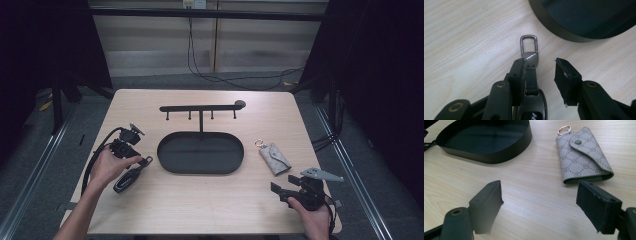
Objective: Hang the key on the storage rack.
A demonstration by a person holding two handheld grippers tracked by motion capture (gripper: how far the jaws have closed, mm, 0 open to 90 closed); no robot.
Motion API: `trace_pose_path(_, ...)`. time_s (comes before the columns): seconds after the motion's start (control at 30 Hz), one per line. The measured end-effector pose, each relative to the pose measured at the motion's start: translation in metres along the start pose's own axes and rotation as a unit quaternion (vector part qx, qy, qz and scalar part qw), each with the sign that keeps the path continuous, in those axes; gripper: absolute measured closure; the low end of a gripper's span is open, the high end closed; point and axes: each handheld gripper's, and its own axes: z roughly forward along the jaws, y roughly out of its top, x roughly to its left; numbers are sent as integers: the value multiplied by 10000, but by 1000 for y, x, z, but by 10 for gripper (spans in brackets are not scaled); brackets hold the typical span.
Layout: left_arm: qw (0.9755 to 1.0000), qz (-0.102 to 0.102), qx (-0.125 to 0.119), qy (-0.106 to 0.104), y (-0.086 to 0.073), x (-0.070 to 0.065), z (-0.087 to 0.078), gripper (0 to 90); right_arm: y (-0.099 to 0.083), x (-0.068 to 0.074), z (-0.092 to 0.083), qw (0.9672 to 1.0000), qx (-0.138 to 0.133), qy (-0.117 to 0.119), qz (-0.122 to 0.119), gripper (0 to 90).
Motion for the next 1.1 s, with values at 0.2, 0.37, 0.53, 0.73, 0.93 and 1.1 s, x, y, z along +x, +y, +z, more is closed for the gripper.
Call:
trace_pose_path(0.2, 9998, 88, 161, 111, 5, 5, 9, 626, 0, 0, 0, 10000, 16, 6, -10, 205)
trace_pose_path(0.37, 9995, 92, 266, 151, 6, 7, 13, 636, 0, 0, 0, 10000, 24, -3, -26, 204)
trace_pose_path(0.53, 9989, 147, 426, 106, 9, 6, 18, 663, 0, 0, 1, 10000, 30, -8, -21, 204)
trace_pose_path(0.73, 9973, 294, 661, 151, 13, 3, 26, 671, 0, -1, 0, 10000, 19, 41, 40, 202)
trace_pose_path(0.93, 9959, 363, 785, 251, 16, 0, 29, 666, 0, 0, 1, 10000, 40, 36, 7, 203)
trace_pose_path(1.1, 9942, 380, 938, 355, 20, -4, 31, 667, 0, 0, 1, 10000, 61, 36, -22, 203)
